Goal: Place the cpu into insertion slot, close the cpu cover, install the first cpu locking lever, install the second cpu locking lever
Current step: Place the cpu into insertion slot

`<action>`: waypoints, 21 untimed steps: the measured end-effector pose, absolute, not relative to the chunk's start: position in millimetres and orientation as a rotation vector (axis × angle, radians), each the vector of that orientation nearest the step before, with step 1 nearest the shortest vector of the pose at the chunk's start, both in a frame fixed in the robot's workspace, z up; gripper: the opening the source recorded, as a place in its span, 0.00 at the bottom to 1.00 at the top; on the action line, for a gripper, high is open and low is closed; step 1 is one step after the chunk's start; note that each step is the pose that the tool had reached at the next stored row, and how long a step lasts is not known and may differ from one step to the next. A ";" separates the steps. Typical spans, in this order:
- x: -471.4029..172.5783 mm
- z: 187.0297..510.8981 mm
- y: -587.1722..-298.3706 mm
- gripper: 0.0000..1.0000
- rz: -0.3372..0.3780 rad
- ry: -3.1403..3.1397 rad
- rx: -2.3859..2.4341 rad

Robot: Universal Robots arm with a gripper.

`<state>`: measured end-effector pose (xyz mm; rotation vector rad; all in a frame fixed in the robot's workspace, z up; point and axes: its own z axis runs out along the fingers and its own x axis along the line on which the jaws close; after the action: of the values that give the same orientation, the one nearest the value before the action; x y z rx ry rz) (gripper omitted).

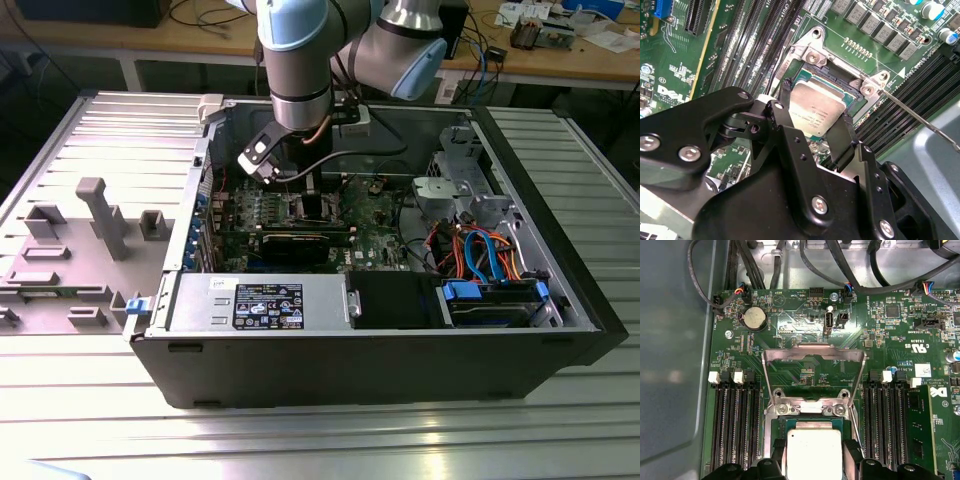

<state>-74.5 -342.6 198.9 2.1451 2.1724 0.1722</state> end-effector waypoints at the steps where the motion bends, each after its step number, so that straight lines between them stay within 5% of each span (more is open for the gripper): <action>1: -74.5 198.9 -342.6 0.54 0.172 2.172 2.145; 18: -75.1 198.4 -342.2 0.54 0.172 2.169 2.148; 21: -75.1 198.4 -342.1 0.62 0.172 2.169 2.149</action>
<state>-75.1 -342.1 198.4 2.1485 2.1689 0.1722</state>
